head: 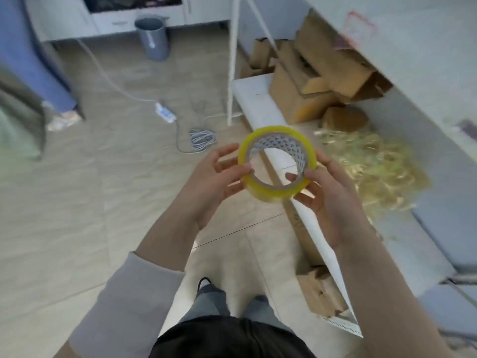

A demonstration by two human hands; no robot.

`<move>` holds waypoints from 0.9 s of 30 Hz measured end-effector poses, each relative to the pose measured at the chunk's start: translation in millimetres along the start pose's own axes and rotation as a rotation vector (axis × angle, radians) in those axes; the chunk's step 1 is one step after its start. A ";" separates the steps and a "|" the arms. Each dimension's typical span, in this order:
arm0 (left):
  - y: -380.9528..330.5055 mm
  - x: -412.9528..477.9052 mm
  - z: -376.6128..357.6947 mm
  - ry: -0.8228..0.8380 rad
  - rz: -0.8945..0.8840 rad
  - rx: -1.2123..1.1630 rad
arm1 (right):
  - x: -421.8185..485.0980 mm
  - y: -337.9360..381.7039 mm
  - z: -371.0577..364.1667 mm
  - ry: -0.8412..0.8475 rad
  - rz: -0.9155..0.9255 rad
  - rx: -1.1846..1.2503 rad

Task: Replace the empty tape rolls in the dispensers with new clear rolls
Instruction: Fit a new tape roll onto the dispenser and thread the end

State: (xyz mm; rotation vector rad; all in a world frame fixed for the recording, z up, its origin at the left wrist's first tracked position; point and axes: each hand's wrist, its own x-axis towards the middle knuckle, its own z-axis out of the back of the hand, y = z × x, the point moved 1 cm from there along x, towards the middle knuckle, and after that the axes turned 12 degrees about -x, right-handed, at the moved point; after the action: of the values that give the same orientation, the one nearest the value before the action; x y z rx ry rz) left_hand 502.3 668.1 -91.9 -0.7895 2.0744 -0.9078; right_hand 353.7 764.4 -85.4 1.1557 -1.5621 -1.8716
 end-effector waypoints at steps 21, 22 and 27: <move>-61.5 96.5 215.2 -0.447 0.053 -0.172 | 167.9 -37.4 -235.7 0.351 -0.243 -0.219; -69.4 109.5 216.2 -0.446 0.047 -0.174 | 181.5 -32.0 -240.5 0.352 -0.238 -0.220; -103.9 168.7 225.3 -0.456 0.025 -0.180 | 244.1 -9.6 -265.6 0.370 -0.233 -0.265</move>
State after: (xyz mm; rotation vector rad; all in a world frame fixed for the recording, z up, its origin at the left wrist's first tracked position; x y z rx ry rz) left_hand 615.3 405.1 -181.7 -0.9620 1.7686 -0.4731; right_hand 436.4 424.8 -175.3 1.5038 -0.9838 -1.8049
